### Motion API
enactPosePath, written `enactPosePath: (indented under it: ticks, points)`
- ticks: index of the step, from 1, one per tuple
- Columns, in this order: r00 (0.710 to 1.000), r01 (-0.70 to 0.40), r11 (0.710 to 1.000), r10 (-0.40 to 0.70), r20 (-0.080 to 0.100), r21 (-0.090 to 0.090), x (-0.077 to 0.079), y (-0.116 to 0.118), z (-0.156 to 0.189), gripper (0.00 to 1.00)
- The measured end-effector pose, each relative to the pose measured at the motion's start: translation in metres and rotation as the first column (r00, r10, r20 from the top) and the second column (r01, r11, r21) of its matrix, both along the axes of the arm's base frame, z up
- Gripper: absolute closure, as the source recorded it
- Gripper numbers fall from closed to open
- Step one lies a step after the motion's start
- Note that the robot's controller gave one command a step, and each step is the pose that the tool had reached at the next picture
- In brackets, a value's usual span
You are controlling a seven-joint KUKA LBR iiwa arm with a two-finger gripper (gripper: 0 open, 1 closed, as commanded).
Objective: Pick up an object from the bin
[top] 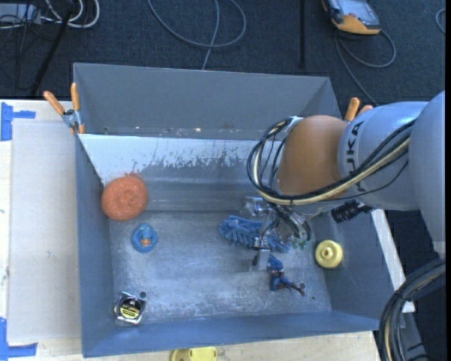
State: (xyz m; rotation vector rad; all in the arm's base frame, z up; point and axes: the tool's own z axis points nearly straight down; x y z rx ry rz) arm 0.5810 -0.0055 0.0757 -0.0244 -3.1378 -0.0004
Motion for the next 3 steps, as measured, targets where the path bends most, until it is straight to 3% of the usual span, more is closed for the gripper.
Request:
enactPosePath:
  ticks: [1,2,3]
  points:
    - [0.999,0.037,0.999,-0.037,0.005,0.000,0.015,0.009,-0.006,1.00]
    - [0.999,0.037,0.999,-0.037,0.005,0.000,0.015,0.009,-0.006,1.00]
    - [1.000,0.008,1.000,-0.008,0.009,0.000,0.005,0.011,0.147,1.00]
